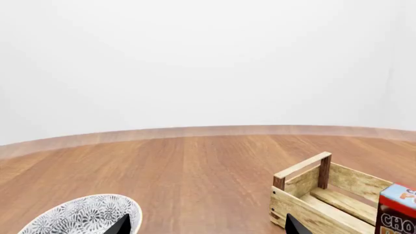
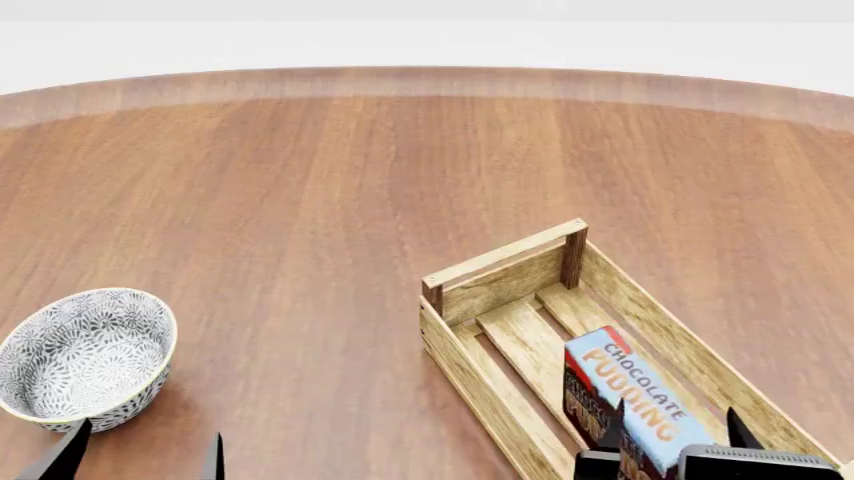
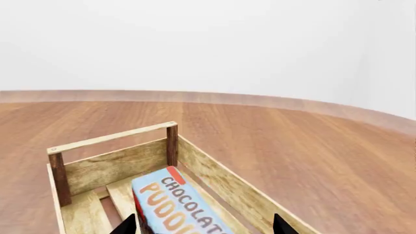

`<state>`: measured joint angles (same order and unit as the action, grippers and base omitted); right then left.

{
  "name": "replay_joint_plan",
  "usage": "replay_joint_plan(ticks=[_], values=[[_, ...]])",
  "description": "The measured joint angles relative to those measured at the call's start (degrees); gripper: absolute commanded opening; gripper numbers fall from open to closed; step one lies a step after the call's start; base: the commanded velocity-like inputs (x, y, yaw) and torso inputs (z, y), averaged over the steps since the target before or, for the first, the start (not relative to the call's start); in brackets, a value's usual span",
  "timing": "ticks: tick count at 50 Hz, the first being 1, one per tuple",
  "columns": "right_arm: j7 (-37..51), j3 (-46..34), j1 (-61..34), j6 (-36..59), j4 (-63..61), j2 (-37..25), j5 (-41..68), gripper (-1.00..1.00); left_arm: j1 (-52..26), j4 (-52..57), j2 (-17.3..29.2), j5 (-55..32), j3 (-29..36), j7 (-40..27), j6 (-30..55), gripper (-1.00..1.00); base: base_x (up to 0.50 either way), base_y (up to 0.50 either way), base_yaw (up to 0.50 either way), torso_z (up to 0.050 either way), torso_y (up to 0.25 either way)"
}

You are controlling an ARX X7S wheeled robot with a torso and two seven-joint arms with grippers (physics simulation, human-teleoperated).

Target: Pick up the chocolate pudding and put it in the tray.

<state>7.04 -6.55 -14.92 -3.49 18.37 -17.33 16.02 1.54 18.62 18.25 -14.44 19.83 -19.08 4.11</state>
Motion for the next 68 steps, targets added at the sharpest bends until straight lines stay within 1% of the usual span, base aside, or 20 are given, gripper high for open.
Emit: replay_joint_plan(ticks=[11,15,28,39,53,68], values=[[0.2,0.0,0.0,-0.8,0.7,0.1,-0.1,1.00,-0.1,0.0,0.1,0.0,0.2,-0.2,-0.2,1.00,0.00,0.00,0.00,0.000,0.000],[0.2,0.7,0.8,-1.2,-1.1,0.0,1.0,1.00,0.1,1.1,0.4,-0.1,0.2,-0.5,0.2,1.00,0.00,0.00,0.00,0.000,0.000],[1.8,2.6,6.4,0.0,-17.9,-1.7,5.1,1.00,2.1,8.8,2.1,0.2,0.0,-2.1,1.9,1.00,0.00,0.00,0.00,0.000,0.000],[3.6,3.0,10.3,1.5,-31.0,-3.3,6.5,1.00,4.4,17.0,3.9,0.4,-0.4,-3.6,3.2,1.00,0.00,0.00,0.00,0.000,0.000],[5.3,2.6,14.7,1.3,-42.7,-4.7,5.2,1.00,6.7,24.5,5.8,1.2,-0.2,-4.7,4.1,1.00,0.00,0.00,0.00,0.000,0.000],[6.5,2.1,19.1,-0.3,-51.1,-5.5,3.2,1.00,8.5,29.7,7.2,1.9,0.1,-5.5,4.3,1.00,0.00,0.00,0.00,0.000,0.000]])
